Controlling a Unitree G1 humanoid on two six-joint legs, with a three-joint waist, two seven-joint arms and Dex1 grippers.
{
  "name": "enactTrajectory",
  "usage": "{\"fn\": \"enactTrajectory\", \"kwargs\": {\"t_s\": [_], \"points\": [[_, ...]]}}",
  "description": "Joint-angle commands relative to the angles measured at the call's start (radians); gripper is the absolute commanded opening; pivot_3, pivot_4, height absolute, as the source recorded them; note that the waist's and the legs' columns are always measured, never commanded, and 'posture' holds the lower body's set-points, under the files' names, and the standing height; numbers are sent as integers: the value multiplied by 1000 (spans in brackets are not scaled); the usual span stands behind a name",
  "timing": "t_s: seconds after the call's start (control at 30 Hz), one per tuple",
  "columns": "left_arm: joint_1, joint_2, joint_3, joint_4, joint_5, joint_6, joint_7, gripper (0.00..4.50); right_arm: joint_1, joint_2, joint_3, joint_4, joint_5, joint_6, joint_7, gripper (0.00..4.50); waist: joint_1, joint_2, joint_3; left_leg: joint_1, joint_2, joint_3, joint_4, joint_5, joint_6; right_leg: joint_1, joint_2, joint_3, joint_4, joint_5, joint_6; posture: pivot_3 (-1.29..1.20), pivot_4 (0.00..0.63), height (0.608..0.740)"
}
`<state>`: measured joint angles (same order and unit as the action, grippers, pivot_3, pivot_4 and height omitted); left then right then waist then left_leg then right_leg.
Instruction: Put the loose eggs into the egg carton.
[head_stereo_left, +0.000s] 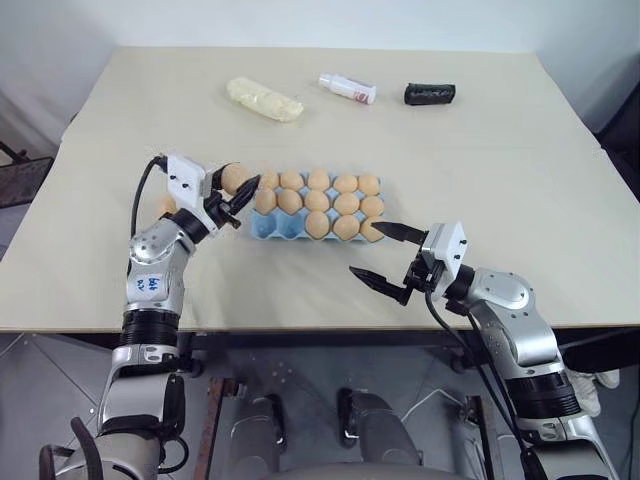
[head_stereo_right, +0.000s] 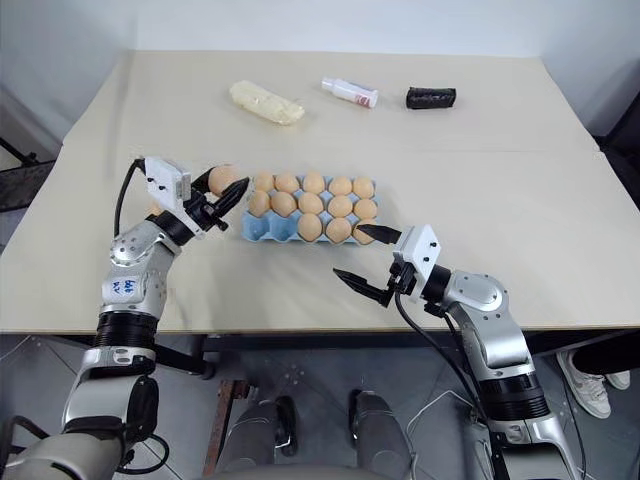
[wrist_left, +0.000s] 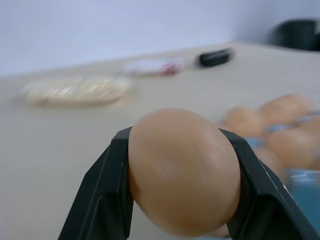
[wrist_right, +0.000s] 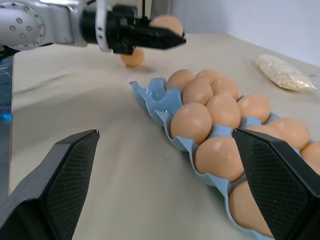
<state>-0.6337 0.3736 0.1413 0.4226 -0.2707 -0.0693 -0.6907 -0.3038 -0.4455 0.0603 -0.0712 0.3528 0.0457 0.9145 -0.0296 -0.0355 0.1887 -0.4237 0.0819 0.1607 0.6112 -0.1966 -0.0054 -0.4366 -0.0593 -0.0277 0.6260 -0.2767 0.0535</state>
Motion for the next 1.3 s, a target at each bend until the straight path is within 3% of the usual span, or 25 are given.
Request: {"fn": "enactTrajectory", "kwargs": {"t_s": [0.03,0.27,0.4,0.53,0.57,0.83,1.0,1.17,1.3], "points": [[3,-14,-71,-17,19,-32,-81,2070,-12,-3,-19,-18,-1,-12,-12,4500,2,0,0,0,-1,0,1,0,0,0,0,0,0,0,0,0,150,740],[-48,-52,-110,72,55,-53,-75,2070,0,-6,-25,-44,0,-8,-37,4500,-2,0,0,0,-1,0,2,0,2,2,-1,1,-2,0,0,0,150,740],[-44,-43,-125,67,51,-38,-112,3075,8,-8,-25,-54,1,-7,-48,4500,-1,0,0,0,-1,-1,2,0,2,2,0,0,-1,0,0,0,150,740],[-17,-21,-116,46,49,-36,-125,4369,10,-6,-23,-52,2,-9,-53,4500,-2,0,0,0,0,-1,2,0,2,2,1,-1,-1,0,0,0,150,740],[-9,-12,-109,35,48,-38,-121,4445,7,-4,-20,-51,3,-8,-54,4500,-2,0,0,0,0,-1,2,0,2,1,1,-1,-1,0,0,0,150,740],[117,98,16,-129,-27,1,-96,4445,1,-7,-9,-51,15,0,-31,4500,-6,0,0,0,2,-1,1,0,2,1,0,0,0,0,0,0,150,740],[427,186,212,-321,-62,13,-31,4445,-13,12,-8,-38,45,-15,2,4500,-25,0,0,1,4,0,-1,-1,1,1,0,2,0,-1,-1,0,150,740],[630,154,346,-432,-71,55,110,4445,-31,2,18,-19,41,-25,66,4500,-22,0,0,0,6,-2,-1,-1,0,0,-1,6,-1,-5,-9,0,150,740],[699,97,430,-463,-74,103,259,4445,-57,13,11,10,44,-47,93,4500,-26,0,0,0,7,-2,-2,-2,0,6,-1,6,-11,-5,-14,0,150,740]]}}
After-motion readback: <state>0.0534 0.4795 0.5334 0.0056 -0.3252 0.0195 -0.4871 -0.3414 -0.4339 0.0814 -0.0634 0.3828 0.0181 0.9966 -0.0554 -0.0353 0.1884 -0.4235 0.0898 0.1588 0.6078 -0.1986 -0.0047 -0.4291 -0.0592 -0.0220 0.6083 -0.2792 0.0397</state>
